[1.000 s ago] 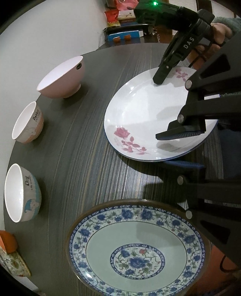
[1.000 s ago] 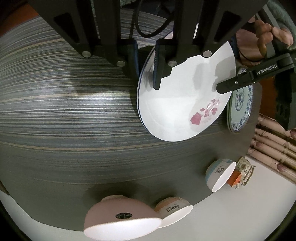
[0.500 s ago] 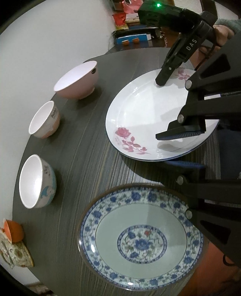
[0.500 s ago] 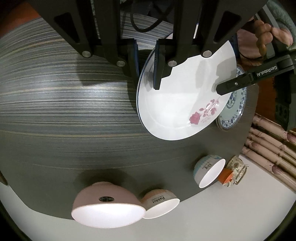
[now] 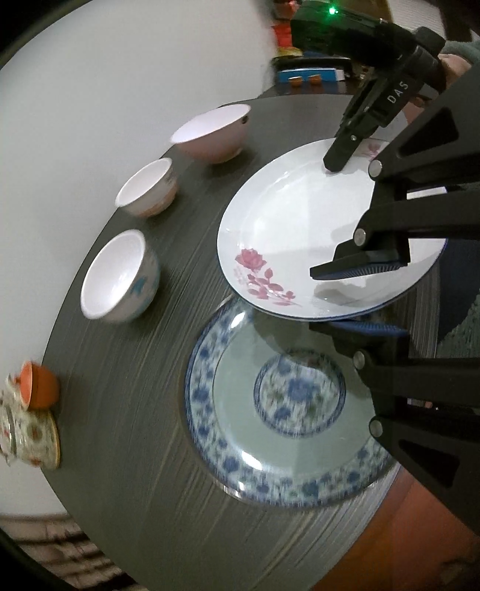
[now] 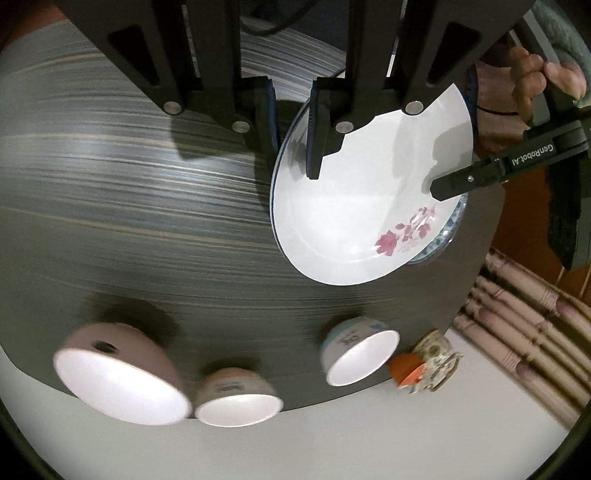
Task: Organize plates and bowls
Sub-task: 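Lower the pink-flowered plate onto the blue-and-white plate stack with both grippers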
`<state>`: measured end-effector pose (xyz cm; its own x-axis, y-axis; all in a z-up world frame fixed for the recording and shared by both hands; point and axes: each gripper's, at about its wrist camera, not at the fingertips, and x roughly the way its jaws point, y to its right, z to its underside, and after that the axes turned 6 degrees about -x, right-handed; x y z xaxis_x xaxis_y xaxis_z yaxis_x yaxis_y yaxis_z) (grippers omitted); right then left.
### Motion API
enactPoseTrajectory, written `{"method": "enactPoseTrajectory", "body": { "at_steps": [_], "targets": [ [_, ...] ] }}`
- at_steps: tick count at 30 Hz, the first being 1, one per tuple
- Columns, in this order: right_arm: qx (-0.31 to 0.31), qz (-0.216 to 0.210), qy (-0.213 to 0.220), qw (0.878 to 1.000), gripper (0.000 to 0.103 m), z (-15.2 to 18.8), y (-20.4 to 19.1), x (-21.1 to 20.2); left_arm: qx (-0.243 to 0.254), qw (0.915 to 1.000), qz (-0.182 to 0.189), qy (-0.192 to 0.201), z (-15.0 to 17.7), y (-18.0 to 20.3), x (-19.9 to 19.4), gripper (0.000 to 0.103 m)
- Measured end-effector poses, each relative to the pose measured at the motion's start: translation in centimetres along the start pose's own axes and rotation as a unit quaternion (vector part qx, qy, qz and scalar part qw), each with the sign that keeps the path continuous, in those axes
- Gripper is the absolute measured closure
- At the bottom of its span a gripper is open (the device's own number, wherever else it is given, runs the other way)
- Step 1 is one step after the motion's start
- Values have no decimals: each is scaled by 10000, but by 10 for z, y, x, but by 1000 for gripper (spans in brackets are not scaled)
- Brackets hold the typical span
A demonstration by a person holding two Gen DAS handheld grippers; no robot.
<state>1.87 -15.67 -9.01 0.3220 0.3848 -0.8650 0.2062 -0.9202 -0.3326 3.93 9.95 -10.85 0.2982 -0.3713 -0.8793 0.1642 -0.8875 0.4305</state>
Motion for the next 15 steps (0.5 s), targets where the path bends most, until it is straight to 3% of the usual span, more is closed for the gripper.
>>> {"method": "enactPoseTrajectory", "body": {
  "at_steps": [15],
  "targets": [
    [-652,-169,-237,9974,88,-22,-71,43,-921,9947,-46,454,-16,-82,-14,82]
  ]
}}
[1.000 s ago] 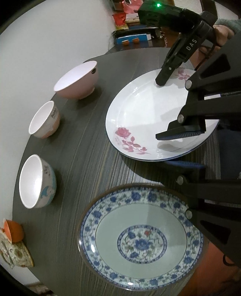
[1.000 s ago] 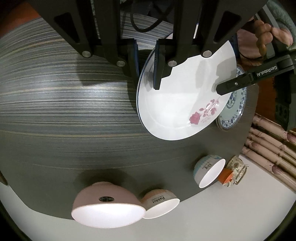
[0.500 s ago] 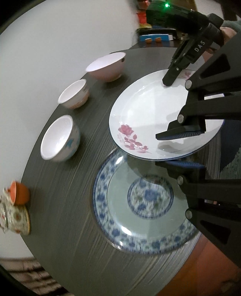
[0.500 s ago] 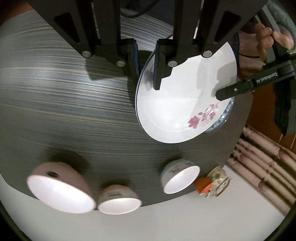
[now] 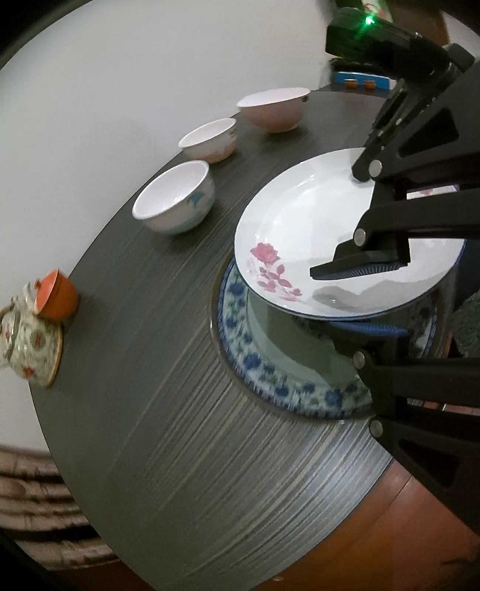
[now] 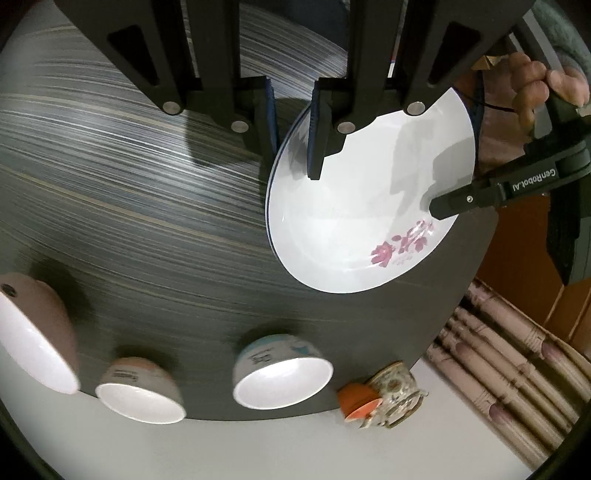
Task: Organize plates and bowls
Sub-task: 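Lower the pink-flowered plate onto the blue-and-white plate stack with both grippers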
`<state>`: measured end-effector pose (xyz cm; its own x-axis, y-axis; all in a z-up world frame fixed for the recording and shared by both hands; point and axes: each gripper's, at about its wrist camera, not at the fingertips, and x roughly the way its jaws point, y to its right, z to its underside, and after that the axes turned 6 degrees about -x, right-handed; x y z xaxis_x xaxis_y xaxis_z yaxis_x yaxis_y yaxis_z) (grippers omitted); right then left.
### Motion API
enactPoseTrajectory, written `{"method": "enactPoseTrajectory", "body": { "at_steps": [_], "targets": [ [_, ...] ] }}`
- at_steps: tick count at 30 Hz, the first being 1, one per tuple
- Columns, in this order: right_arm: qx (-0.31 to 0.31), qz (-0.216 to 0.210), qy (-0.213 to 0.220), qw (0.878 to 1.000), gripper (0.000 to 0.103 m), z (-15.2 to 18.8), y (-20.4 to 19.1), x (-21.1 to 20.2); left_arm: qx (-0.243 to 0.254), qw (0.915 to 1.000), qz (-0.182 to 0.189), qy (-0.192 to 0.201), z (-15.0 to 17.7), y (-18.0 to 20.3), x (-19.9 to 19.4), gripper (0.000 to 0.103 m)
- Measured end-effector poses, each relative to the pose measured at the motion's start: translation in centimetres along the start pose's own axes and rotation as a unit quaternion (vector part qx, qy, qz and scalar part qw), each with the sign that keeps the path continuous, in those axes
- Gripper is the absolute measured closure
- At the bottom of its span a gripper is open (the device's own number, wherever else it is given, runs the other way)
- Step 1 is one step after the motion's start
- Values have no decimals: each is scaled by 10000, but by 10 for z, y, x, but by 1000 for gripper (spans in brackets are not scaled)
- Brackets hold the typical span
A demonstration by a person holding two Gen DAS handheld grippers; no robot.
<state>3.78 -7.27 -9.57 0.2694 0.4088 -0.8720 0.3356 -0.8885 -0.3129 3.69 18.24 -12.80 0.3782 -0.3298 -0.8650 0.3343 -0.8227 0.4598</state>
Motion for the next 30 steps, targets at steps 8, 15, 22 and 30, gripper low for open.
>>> {"method": "enactPoseTrajectory", "body": {
  "at_steps": [8,15,22,30],
  "targets": [
    [-152,-69,-153,9997,88,-8,-19,25,-302,9995,-15,51,-4,-25,3,82],
    [-227,-54,-247,9994,88,-10,-28,36,-428,9991,-16,38,-8,-34,12,82],
    [-245,5,-289,9993,88,-8,-30,42,-572,9983,93,-23,-9,-45,17,82],
    [-311,119,-392,9987,86,-9,-39,52,-639,9979,108,-18,-10,-50,15,83]
  ]
}}
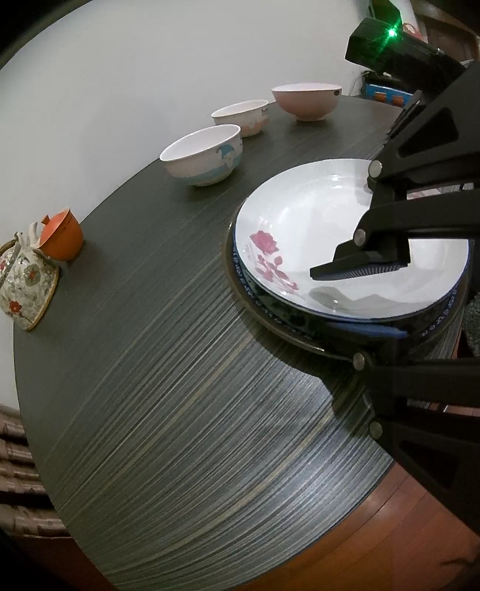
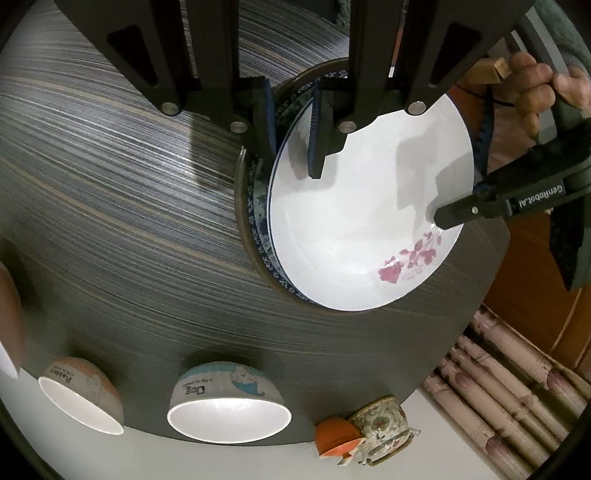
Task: Organize plates and bowls
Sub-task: 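Lower the pink-flowered plate onto the blue-and-white plate stack with both grippers, then open both grippers and withdraw them from the plate stack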
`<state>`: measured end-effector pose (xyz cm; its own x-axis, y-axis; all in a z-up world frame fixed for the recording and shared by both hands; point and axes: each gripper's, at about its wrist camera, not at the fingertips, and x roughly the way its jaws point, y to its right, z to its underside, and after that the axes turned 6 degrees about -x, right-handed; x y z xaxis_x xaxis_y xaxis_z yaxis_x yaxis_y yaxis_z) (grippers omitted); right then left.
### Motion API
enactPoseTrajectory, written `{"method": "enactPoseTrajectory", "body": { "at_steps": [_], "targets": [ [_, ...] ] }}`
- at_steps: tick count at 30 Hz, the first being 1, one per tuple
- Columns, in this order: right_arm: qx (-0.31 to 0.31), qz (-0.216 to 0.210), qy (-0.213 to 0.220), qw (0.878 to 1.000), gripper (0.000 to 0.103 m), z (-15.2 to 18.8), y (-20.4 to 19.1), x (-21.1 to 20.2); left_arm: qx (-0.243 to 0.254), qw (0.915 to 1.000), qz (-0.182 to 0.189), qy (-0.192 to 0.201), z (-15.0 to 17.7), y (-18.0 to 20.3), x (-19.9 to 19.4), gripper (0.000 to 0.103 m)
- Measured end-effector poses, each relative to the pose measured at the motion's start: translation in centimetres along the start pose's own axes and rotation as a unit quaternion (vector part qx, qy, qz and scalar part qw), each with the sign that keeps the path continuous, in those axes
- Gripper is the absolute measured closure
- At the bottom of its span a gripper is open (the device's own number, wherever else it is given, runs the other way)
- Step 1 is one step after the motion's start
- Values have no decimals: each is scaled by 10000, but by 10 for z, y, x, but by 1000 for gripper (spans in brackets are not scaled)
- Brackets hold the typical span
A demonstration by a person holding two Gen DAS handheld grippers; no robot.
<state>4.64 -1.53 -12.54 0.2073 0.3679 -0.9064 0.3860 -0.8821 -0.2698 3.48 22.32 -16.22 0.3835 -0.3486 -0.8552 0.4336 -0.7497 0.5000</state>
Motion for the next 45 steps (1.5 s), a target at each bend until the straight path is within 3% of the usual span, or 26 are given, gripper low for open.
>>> {"method": "enactPoseTrajectory", "body": {
  "at_steps": [6,11,23,31,36,45],
  "targets": [
    [-62,120,-89,9999,85,-3,-7,3,65,9999,-98,81,0,2,-2,83],
    [-85,130,-119,9998,76,-7,-12,6,136,9997,-173,114,1,3,-4,81],
    [-157,235,-143,9995,69,-6,-19,6,542,9959,-640,343,9,19,-2,80],
    [-98,179,-114,9997,64,-6,-19,5,826,9908,-950,507,13,30,-1,80],
    [-62,159,-90,9998,62,-4,-20,4,1117,9837,-1090,888,17,40,-9,78],
    [-60,138,-51,9999,59,1,-21,2,1206,9791,-1313,978,20,42,-9,77]
  ]
}}
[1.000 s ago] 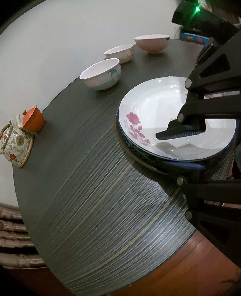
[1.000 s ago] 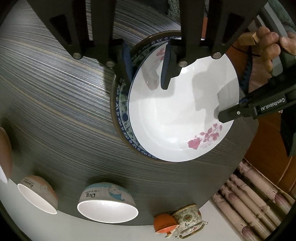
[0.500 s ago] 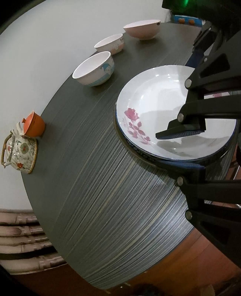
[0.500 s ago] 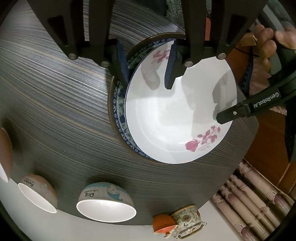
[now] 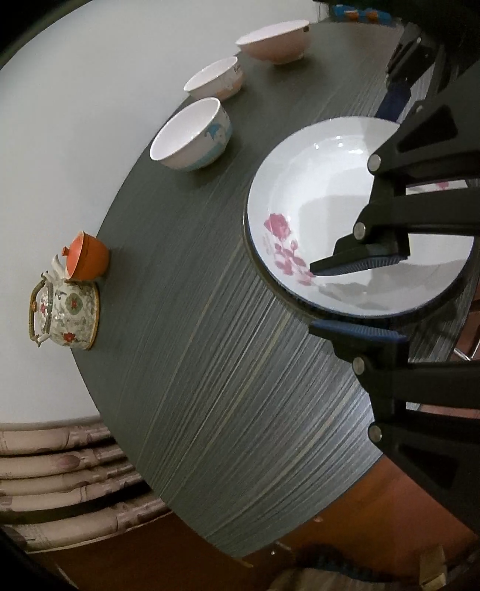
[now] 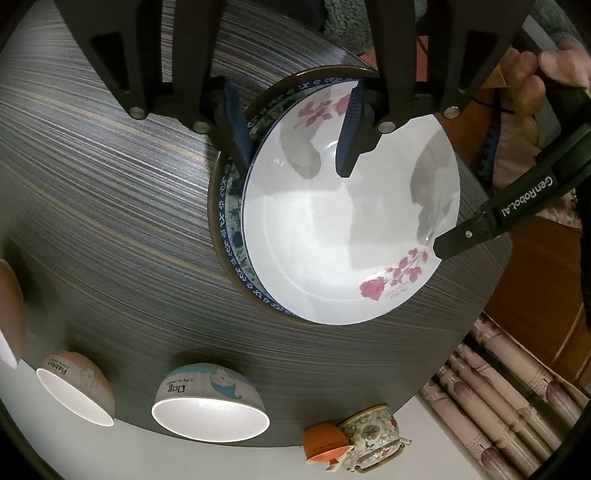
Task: Organize plates and bowls
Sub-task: 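Open both grippers and withdraw them from the plate stack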
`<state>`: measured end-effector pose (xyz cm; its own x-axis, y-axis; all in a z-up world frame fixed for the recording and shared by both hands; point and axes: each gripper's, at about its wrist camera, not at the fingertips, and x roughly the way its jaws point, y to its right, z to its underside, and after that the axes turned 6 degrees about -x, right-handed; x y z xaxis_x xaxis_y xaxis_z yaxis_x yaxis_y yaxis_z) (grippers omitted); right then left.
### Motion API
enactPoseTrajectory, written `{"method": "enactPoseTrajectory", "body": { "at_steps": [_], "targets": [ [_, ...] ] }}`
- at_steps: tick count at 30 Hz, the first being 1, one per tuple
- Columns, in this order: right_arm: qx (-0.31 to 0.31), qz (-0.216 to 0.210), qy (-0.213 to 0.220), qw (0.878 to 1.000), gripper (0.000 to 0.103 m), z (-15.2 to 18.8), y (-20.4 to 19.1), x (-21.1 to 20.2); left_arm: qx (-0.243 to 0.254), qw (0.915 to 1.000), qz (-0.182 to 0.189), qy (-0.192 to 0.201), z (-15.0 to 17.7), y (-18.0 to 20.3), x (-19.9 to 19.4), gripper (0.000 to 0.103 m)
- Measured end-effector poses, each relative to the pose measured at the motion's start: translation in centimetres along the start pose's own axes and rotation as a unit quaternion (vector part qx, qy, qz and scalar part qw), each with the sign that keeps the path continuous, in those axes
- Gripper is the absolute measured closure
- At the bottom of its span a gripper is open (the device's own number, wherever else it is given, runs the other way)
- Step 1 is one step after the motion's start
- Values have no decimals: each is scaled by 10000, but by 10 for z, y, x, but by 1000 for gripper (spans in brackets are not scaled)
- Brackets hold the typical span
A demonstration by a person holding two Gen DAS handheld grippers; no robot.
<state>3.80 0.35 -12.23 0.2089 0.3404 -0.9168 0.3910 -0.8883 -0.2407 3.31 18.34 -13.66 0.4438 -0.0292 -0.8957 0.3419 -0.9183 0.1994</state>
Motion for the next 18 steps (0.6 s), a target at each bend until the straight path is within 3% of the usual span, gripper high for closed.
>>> {"method": "enactPoseTrajectory", "body": {
  "at_steps": [13,18],
  "targets": [
    [213,-96,265,9994,53,13,9,-20,184,9992,-313,192,3,2,-2,72],
    [400,91,496,9979,52,25,24,-33,136,9989,-390,231,3,-1,-4,69]
  ]
}}
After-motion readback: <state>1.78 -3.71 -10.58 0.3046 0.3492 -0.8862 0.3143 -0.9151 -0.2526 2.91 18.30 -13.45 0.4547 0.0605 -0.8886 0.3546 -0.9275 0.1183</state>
